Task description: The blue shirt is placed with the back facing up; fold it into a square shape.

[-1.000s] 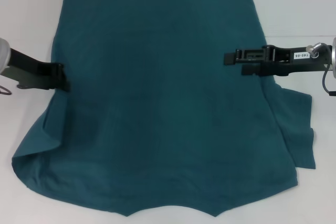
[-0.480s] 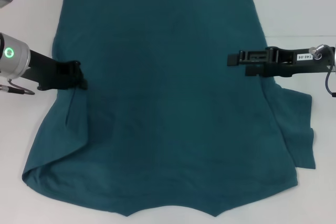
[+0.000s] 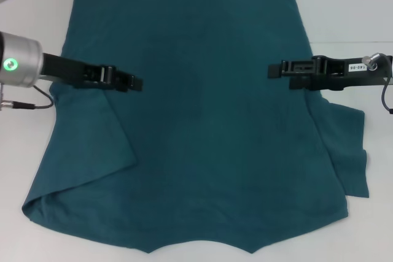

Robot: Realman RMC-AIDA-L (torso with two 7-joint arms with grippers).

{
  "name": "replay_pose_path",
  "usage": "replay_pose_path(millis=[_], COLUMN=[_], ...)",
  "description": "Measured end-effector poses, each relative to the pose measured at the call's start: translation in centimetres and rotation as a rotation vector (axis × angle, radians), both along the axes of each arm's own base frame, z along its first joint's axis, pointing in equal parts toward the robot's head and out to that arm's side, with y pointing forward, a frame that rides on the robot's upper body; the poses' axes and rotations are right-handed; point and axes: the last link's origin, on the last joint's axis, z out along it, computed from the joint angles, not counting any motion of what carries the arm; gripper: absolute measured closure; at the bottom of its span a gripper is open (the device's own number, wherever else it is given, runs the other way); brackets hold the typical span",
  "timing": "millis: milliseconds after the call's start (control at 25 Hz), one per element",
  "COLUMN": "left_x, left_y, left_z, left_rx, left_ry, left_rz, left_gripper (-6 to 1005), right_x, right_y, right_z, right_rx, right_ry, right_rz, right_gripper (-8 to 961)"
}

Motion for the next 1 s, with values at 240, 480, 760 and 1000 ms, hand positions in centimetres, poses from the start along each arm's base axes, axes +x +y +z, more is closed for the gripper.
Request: replay_pose_path(millis=[240, 480, 760, 1000], left_x=[-3.1, -4.8, -4.6, -4.2], left_y=[-4.3, -8.9, -10.8, -10.5], left_z=[0.6, -1.3, -2.2, -2.5], left_rx=[0.035, 0.034, 0.003, 0.033], left_ry=[-0.046, -0.064, -0.094, -0.121], left_rz=[-0.209, -0.442, -0.467, -0.456], left_gripper=[578, 278, 116, 112], right_x=[1.0, 1.7, 2.9, 4.2], right_y=[-0.1, -0.6, -0.9, -2.0], right_z=[0.6, 1.0, 1.5, 2.8], right_rx=[0.025, 0.028, 0.061, 0.027], right_ry=[-0.011, -0.018, -0.011, -0.037], right_rz=[-0.021, -0.008, -0.032, -0.032], right_gripper=[11, 11, 11, 11])
